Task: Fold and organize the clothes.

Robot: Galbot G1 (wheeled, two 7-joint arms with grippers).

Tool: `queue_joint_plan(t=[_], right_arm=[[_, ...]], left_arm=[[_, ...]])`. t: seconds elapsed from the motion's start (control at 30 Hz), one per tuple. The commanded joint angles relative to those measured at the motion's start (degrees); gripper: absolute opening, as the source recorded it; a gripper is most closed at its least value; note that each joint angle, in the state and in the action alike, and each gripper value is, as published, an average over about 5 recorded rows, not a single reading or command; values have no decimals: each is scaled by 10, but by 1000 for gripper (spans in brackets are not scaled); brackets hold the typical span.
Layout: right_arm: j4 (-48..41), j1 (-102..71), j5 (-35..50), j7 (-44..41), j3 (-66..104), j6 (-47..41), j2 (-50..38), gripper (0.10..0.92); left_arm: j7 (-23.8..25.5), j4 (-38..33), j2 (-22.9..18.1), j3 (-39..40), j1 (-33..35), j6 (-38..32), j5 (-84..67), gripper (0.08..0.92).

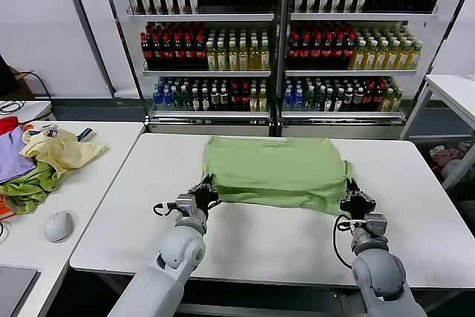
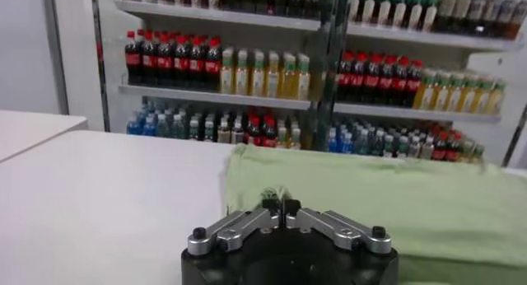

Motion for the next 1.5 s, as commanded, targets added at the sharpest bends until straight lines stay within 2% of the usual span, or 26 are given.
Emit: queue_joint_plan(t=[0.03,0.17,0.4,0.6,0.7,0.8,0.87,0.97,1.5], right_arm=[[-29,26,-17,-7,-9,-9,0,267],[-9,7,-18,-23,-2,-11,0,388],[64,-66,-5,-43,42,-11,-14,587],[64,-88,4,-20,67,-34,-14,758],[49,-79,12,-8,65,-58,-12,810],[35,-66,24,1,59,-84,-8,821],[25,-57,33,5,54,-95,-6,798],[12,-49,41,8,43,-100,-4,725],[-7,-40,69,-2,29,-89,-6,258]], left_arm=[[-1,52,-5,8,-31,2,26,146],[-5,42,-8,2,-22,0,36,264],[-12,-20,1,-11,33,1,41,463],[-12,-9,3,-15,40,9,18,636],[-13,8,0,-14,28,13,8,723],[-14,22,-3,-11,17,19,4,790],[-16,28,-3,-8,12,25,3,798],[-19,37,-3,-4,8,35,2,744],[-17,38,0,-4,11,44,-39,286]])
